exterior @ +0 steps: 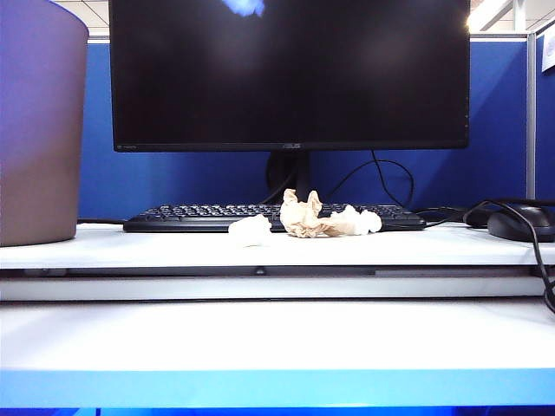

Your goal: Pick up all paper balls from the table and place them in the pink trash can.

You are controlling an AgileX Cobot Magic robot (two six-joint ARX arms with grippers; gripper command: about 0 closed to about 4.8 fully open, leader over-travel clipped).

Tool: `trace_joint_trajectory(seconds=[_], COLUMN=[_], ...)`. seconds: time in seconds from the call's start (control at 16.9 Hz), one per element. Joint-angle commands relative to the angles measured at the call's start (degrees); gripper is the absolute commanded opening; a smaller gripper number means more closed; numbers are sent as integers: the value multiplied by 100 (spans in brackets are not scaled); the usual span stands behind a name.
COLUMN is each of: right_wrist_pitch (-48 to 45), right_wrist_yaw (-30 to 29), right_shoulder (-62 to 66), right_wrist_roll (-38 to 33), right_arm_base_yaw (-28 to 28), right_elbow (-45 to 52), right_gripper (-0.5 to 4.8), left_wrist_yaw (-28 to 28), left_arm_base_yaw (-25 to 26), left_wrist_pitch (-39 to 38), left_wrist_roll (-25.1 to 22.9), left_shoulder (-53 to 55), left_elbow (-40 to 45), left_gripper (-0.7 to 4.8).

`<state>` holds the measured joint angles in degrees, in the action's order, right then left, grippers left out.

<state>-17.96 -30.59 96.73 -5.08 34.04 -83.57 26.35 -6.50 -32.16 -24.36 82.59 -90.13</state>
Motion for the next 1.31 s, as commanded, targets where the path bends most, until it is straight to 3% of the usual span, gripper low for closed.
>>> trace_joint_trajectory(seconds=[0.06,0.18,0.42,0.59,0.83,1.01,1.13,1.31], right_wrist_pitch=[-85,-72,-28,-35,-688,-1073,-1512,-1906], right_wrist_yaw=[101,50,17,-116,-153,-111,-39,326], right_shoulder=[382,765,1257,1674,2232,2647,2739,2898], right_wrist_roll=[-72,-109,-133,-162,-166,-234,-219,-33], right_arm_base_yaw=[249,369,627,828,1207,1438,1552,1690], right_elbow=[-581,-1163,-1996,-2579,-3104,-3510,-3530,-3536], right_gripper=[-5,-5,-5,-5,-5,-5,-5,-5], left_wrist_yaw=[-125,-584,-1512,-1628,-1891,-2820,-3246,-3412], left_arm_base_yaw=[522,610,767,844,848,846,844,846], left_wrist_pitch=[-249,-223,15,-33,297,306,291,295], left_wrist_roll=[116,122,293,651,1130,1768,1823,1886], left_shoulder=[-170,-435,-844,-1014,-1381,-1731,-1899,-2002], left_elbow=[-28,-28,-179,-730,-1397,-1676,-1676,-1687], left_gripper=[133,306,311,310,309,309,309,309])
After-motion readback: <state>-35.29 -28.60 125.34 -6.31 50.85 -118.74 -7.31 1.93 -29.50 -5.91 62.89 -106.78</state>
